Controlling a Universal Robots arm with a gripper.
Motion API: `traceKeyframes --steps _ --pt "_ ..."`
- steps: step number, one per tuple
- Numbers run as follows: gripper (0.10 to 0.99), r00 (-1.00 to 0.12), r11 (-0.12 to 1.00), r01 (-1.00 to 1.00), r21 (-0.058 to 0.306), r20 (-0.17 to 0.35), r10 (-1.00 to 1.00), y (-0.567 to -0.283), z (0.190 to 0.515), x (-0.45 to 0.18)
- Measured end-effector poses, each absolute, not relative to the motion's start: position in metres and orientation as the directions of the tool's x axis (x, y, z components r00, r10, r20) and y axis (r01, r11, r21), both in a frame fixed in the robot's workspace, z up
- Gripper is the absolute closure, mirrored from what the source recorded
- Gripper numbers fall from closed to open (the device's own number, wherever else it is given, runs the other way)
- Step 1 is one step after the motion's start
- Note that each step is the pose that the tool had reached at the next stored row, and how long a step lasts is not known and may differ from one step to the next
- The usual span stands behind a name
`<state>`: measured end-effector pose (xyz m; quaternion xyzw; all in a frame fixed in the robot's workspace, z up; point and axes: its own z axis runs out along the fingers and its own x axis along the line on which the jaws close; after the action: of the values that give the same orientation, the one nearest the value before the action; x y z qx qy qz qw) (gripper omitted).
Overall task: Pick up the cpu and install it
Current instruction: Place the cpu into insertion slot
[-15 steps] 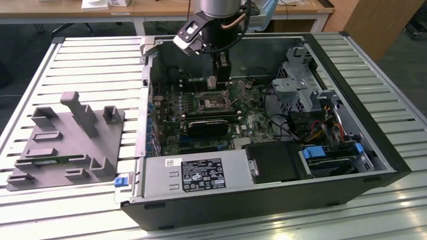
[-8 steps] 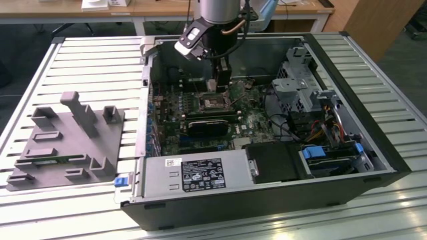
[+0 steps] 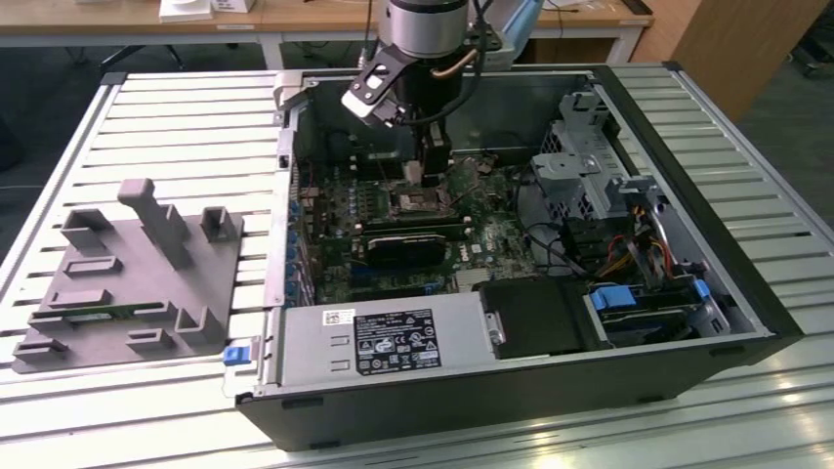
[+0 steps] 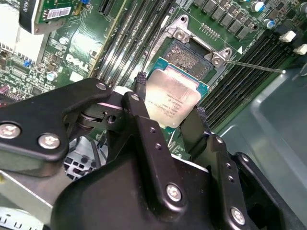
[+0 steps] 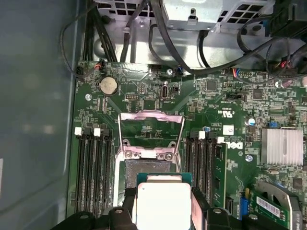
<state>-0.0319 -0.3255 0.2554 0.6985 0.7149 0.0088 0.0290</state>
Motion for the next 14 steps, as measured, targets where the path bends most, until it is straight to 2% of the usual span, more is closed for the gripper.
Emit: traceKeyframes --steps 14 --pt "0.553 -0.022 0.024 0.998 0.052 -0.029 0.999 -0.324 0.235 -0.032"
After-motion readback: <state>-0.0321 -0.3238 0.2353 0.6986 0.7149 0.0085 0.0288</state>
